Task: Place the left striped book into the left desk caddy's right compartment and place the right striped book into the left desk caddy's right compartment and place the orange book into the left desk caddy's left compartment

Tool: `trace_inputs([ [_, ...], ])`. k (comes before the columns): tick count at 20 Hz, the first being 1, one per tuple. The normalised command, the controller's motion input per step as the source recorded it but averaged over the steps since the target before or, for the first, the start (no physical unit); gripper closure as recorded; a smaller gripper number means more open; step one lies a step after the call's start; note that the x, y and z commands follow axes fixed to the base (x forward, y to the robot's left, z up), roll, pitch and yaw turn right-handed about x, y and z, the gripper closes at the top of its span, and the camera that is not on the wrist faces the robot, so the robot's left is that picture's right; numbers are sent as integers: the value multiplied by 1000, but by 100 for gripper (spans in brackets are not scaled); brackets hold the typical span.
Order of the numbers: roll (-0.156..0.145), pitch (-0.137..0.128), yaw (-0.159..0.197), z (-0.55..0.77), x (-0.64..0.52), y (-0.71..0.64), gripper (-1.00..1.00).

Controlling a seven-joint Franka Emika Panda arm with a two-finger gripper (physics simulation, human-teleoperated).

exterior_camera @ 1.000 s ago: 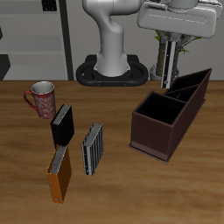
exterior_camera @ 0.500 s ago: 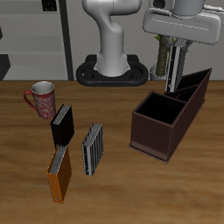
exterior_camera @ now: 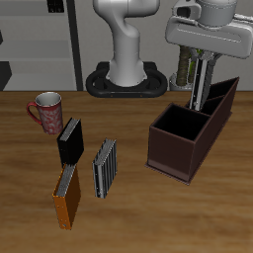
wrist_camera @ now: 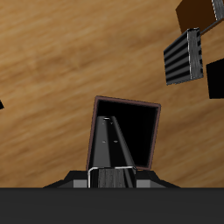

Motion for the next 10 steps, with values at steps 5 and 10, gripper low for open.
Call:
trace_inputs([
  [5, -28, 51, -35, -81, 286, -98, 100],
  [10, -7, 36, -17, -187, 137, -23, 100],
])
